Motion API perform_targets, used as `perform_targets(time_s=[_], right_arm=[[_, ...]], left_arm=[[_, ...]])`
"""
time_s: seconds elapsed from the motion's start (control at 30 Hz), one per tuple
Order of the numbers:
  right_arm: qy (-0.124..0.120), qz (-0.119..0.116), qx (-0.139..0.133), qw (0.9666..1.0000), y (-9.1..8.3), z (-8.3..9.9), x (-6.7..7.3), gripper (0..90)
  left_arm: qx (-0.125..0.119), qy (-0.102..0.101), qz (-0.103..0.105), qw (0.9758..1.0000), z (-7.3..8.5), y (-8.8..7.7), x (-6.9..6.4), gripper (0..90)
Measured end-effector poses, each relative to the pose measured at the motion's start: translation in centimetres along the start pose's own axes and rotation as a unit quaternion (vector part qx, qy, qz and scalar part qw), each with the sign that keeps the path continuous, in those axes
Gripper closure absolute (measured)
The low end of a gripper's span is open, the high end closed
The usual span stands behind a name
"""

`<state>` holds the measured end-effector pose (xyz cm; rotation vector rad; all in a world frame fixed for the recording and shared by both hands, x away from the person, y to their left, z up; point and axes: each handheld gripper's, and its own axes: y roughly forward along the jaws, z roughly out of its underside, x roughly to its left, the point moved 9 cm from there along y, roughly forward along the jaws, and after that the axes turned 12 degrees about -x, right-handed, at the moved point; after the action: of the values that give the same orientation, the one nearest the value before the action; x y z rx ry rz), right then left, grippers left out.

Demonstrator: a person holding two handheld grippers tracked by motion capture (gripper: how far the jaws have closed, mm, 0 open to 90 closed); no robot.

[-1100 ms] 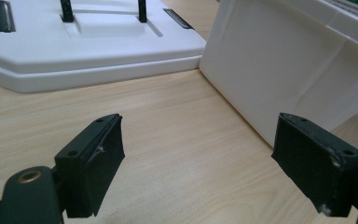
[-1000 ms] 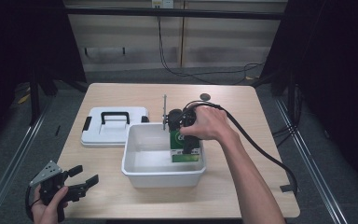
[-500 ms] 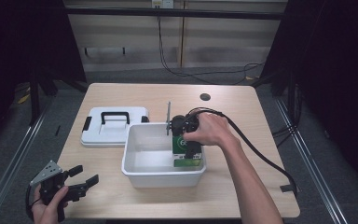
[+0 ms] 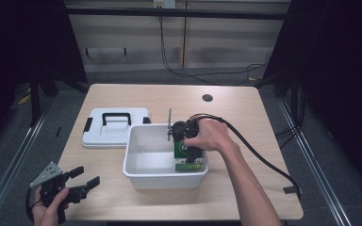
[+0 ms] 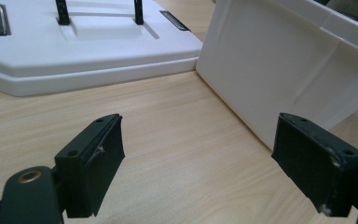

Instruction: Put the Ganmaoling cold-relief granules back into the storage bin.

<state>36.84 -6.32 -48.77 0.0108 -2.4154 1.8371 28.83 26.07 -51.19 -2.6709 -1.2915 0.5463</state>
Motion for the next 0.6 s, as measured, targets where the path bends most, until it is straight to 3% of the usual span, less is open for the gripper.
perform_targets(time_s=[0.4, 0.6], right_arm=[[0.000, 0.004, 0.007, 1.0000, 1.5, 0.3, -0.3, 15.0], [-0.003, 0.013, 0.028, 0.9995, 1.7, 0.6, -0.5, 14.8]], left_arm=[[-0.002, 0.003, -0.002, 1.0000, -0.1, 0.0, 0.0, 16.0], [-0.003, 0.003, -0.004, 1.0000, -0.1, 0.0, 0.1, 15.9]])
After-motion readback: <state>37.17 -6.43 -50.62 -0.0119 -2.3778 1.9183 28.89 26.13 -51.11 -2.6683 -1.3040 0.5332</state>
